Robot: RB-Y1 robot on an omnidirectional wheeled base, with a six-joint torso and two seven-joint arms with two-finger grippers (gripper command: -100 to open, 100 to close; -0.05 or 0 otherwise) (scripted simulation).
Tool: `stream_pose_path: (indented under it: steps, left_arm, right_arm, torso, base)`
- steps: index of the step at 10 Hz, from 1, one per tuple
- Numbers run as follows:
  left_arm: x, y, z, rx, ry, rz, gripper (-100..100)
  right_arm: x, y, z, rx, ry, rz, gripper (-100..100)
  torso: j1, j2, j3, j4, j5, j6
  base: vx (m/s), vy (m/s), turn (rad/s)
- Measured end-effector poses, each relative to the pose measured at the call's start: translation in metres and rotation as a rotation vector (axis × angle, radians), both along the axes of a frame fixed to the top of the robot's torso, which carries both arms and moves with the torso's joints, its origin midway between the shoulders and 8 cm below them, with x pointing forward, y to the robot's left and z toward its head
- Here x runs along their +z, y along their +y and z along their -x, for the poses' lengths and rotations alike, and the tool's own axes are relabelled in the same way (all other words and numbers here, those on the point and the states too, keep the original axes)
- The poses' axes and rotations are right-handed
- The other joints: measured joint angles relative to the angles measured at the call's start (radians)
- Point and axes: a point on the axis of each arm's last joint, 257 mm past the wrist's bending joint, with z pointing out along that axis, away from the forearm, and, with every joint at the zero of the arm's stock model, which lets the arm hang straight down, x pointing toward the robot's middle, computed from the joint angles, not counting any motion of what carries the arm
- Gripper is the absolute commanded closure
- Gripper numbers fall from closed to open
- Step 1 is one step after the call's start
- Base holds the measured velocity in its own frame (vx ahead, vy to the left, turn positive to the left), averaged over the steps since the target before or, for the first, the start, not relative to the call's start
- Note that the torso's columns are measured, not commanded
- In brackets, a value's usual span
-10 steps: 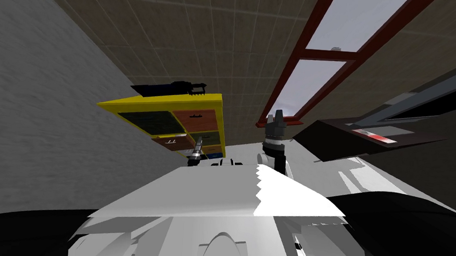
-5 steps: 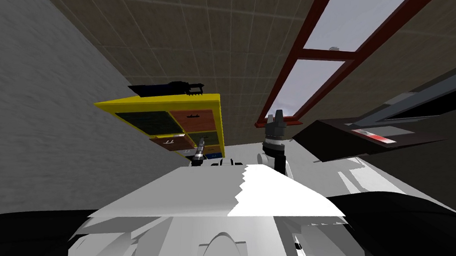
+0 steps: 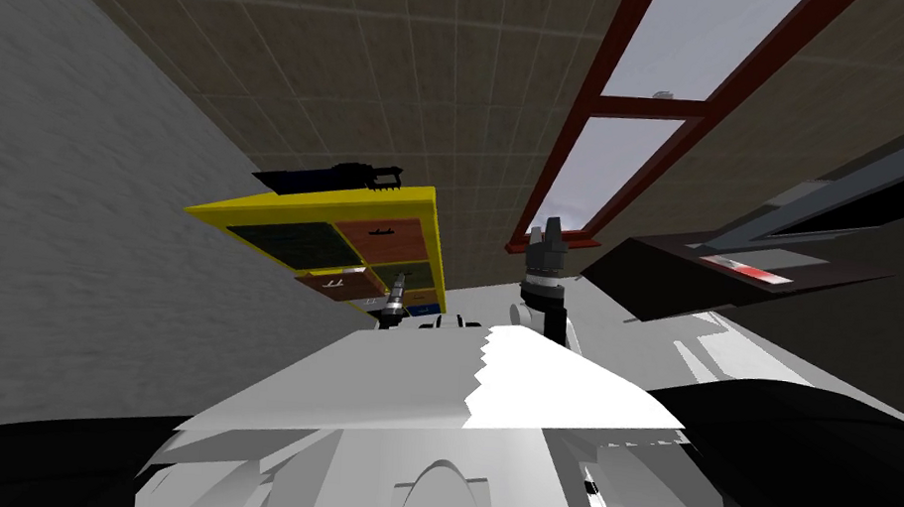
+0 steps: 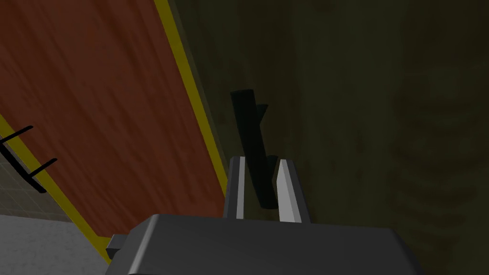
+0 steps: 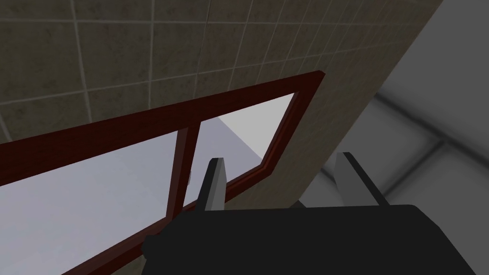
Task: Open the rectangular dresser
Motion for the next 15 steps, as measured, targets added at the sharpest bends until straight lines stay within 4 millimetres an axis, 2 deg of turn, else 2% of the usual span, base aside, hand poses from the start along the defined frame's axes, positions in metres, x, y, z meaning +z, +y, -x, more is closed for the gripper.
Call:
stream_pose_path:
  steps: [3, 9, 10, 15]
  left_arm:
    - [0.005, -0.002, -0.001, -0.006, -0.002, 0.0, 100]
    - [0.004, -0.002, 0.005, -0.012, 0.016, 0.0, 100]
    - [0.002, -0.002, 0.007, -0.013, 0.02, -0.001, -100]
    - [0.032, 0.001, -0.008, -0.011, 0.019, -0.004, -100]
  right_arm:
    - [0.0, 0.0, 0.0, 0.0, 0.0, 0.0, 0]
    - [0.0, 0.0, 0.0, 0.0, 0.0, 0.0, 0]
    - [0.0, 0.0, 0.0, 0.0, 0.0, 0.0, 0]
    - [0.0, 0.0, 0.0, 0.0, 0.0, 0.0, 0]
  torso:
    - [-0.003, 0.003, 0.001, 0.004, -0.003, -0.001]
    - [-0.003, 0.0, -0.001, 0.003, -0.003, 0.0]
    - [-0.001, -0.002, -0.002, 0.003, -0.003, 0.0]
    - [-0.004, 0.001, -0.001, 0.006, -0.005, 0.001]
  base:
    - [-0.178, -0.028, 0.02]
    - [-0.156, -0.017, 0.015]
    - [-0.102, -0.008, -0.009]
    - [-0.009, -0.002, -0.002]
